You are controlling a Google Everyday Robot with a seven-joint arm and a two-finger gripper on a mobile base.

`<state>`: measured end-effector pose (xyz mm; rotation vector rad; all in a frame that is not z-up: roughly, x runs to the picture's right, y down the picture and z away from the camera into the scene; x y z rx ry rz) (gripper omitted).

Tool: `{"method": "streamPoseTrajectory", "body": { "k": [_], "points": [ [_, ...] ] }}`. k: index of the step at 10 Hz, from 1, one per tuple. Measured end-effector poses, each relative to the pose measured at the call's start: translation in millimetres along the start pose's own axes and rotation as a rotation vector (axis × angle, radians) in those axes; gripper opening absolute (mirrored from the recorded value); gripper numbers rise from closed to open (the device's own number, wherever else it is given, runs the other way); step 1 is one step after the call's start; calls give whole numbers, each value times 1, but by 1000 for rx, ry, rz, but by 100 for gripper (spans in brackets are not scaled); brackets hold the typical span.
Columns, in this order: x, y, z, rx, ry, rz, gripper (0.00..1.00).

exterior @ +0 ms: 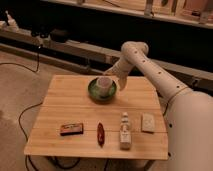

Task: Stand the bottle upright

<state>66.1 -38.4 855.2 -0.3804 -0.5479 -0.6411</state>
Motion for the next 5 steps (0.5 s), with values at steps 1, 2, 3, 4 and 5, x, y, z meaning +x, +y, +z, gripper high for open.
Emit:
{"method": "streamPoseTrajectory", "body": {
  "k": [1,2,3,4,5],
  "points": [
    [0,1,-1,-1,3,-6,80],
    [-2,3,-3,-2,9,-15,80],
    [-5,9,-7,-2,19,-29,80],
    [-12,19,-11,0,26,-47,80],
    [-19,27,-15,3,29,-62,80]
  ]
}}
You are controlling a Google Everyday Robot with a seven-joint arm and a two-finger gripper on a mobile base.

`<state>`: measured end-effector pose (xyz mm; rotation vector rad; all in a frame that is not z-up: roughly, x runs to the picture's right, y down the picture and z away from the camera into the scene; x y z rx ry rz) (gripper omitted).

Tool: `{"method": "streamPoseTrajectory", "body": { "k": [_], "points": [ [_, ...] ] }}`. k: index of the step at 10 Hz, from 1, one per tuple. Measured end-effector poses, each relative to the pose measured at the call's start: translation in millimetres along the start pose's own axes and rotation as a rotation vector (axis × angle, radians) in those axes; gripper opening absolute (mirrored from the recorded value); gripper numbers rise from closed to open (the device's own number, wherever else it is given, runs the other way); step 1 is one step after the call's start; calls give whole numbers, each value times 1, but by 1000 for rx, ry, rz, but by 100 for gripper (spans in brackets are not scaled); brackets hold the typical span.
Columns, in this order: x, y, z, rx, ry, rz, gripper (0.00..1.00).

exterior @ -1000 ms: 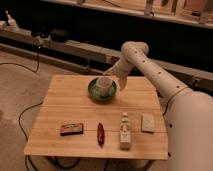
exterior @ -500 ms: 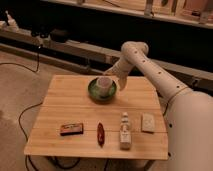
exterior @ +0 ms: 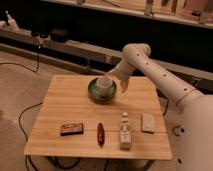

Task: Stand the bottle upright

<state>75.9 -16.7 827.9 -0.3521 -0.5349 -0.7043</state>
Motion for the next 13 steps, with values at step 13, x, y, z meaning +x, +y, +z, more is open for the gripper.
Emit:
{"method": "streamPoseTrajectory", "body": {
  "k": [13],
  "points": [
    [-128,117,40,-304,-205,-249,80]
  ]
}}
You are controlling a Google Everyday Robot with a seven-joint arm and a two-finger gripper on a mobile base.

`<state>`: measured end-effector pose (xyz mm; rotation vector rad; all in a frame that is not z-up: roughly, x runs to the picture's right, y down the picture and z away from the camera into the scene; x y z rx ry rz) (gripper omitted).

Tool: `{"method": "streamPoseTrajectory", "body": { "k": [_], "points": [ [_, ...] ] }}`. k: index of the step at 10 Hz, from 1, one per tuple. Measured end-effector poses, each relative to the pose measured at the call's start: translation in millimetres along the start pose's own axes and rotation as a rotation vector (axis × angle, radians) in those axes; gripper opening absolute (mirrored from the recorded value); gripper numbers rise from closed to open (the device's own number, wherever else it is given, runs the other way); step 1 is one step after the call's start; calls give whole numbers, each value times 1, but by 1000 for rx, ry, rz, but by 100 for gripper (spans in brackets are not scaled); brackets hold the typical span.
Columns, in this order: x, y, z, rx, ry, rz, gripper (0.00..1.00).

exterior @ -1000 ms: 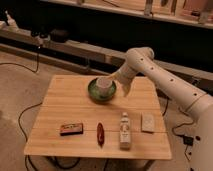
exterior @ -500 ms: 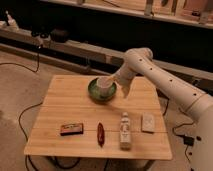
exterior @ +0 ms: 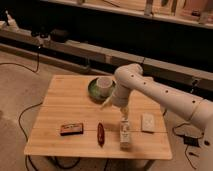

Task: Stand the bottle upright

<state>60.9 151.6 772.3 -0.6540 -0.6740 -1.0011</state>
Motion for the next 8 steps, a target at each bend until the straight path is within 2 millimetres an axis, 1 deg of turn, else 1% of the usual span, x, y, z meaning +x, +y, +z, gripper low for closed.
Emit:
{"method": "streamPoseTrajectory", "body": {
  "k": [1,2,6,7,8],
  "points": [
    [4,14,8,-32,9,65,80],
    [9,23,12,-44,19,113,80],
    [11,24,14,-48,24,124,80],
    [9,28,14,-66,17,111,80],
    [3,39,15,-113,1,78,80]
  ]
}}
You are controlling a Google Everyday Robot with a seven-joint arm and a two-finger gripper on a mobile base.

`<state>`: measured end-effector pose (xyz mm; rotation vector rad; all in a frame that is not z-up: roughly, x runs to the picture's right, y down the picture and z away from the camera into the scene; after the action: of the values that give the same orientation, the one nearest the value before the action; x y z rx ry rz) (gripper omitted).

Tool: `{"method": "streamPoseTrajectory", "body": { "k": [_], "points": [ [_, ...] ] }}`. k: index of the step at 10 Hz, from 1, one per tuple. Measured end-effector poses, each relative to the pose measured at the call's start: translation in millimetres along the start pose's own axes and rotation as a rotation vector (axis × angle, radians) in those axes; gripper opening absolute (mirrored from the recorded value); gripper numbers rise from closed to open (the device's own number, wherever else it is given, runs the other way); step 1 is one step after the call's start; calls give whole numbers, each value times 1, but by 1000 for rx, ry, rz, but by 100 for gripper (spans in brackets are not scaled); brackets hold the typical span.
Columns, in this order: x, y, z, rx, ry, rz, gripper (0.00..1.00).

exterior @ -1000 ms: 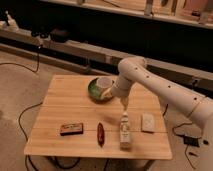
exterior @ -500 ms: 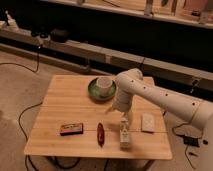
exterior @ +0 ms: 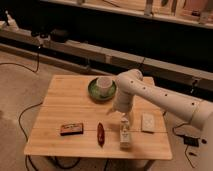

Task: Stand the bottle upright

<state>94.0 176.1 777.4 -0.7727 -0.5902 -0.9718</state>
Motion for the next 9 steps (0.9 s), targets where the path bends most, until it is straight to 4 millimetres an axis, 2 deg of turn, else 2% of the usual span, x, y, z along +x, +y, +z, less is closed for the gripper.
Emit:
{"method": "streamPoseTrajectory", "body": {
  "k": [4,9],
  "points": [
    [-15,28,10,-117,-33,-50,80],
    [-16,31,11,-124,-35,-39,80]
  ]
}}
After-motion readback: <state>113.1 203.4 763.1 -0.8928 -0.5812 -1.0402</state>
